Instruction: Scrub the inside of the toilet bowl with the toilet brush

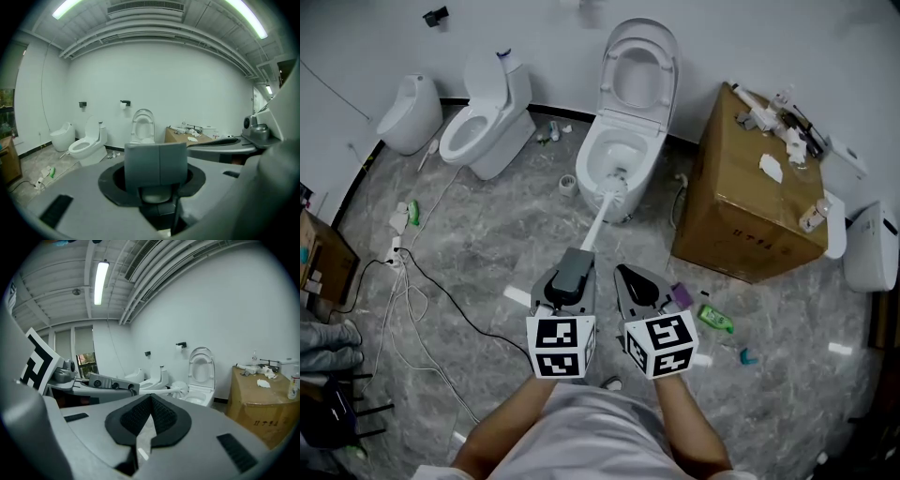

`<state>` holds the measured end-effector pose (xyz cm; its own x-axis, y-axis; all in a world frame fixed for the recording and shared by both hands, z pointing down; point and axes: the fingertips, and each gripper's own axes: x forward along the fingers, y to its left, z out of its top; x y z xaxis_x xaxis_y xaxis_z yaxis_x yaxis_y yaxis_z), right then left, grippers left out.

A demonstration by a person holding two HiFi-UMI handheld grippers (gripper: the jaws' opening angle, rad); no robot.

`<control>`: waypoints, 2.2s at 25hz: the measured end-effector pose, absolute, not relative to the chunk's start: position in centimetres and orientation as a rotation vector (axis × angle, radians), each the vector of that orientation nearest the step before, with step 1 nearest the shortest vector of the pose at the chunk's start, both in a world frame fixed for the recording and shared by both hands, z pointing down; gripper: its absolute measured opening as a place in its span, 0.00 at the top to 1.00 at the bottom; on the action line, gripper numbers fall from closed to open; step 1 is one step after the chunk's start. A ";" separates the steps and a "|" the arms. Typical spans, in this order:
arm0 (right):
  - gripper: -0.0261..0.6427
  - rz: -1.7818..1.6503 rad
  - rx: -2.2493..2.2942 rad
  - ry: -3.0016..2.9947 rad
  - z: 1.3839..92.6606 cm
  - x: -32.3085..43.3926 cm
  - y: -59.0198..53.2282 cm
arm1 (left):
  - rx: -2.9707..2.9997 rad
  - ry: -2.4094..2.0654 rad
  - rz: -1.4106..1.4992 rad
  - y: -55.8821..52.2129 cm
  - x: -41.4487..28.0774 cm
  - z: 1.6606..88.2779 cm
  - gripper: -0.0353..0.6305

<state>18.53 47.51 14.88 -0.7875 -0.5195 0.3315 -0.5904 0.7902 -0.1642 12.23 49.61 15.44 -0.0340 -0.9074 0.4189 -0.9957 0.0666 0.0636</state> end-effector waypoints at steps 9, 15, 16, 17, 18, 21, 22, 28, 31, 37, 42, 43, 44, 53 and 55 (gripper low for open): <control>0.96 0.403 0.869 -2.656 15.8 12.6 40.3 | 1.890 -1.941 0.345 42.3 6.5 16.5 0.72; 0.96 0.408 0.890 -2.625 16.0 8.2 35.9 | 1.907 -1.904 0.353 37.8 2.2 16.8 0.72; 0.96 0.409 0.894 -2.619 16.1 7.5 35.2 | 1.909 -1.899 0.351 37.1 1.5 16.8 0.72; 0.96 0.410 0.897 -2.614 16.2 6.8 34.5 | 1.910 -1.894 0.350 36.4 0.9 16.9 0.72; 0.96 0.410 0.900 -2.609 16.2 6.2 33.9 | 1.912 -1.889 0.348 35.7 0.2 17.0 0.72; 0.96 0.401 0.912 -2.599 16.2 4.6 32.4 | 1.920 -1.873 0.349 34.1 -1.4 17.2 0.72; 0.96 0.396 0.918 -2.595 16.2 4.3 31.9 | 1.923 -1.867 0.348 33.5 -1.8 17.4 0.72; 0.96 0.396 0.963 -2.574 16.5 3.3 29.1 | 1.949 -1.836 0.345 30.7 -2.9 17.8 0.72; 0.96 0.400 0.977 -2.571 16.8 2.7 27.7 | 1.948 -1.823 0.355 29.5 -3.6 18.6 0.72; 0.96 0.432 0.984 -2.560 18.1 2.6 24.3 | 1.921 -1.809 0.377 26.1 -4.1 20.0 0.72; 0.96 0.453 0.973 -2.552 19.4 2.7 20.4 | 1.897 -1.800 0.399 22.7 -4.0 21.4 0.72; 0.96 0.458 0.969 -2.550 19.6 2.7 19.6 | 1.891 -1.798 0.404 21.9 -4.0 21.7 0.72; 0.96 0.463 0.964 -2.548 19.8 2.7 18.7 | 1.883 -1.796 0.409 21.2 -4.1 22.0 0.72; 0.96 0.512 0.916 -2.511 22.7 3.9 10.3 | 1.809 -1.783 0.467 13.7 -3.1 24.9 0.72; 0.96 0.527 0.902 -2.507 23.4 4.1 8.5 | 1.792 -1.775 0.487 12.3 -2.9 25.7 0.72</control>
<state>4.08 8.52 23.38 -0.6998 -0.5058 0.5045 -0.6661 0.7172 -0.2049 -2.92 12.27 25.68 0.0552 -0.7843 0.6179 -0.9899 0.0381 0.1368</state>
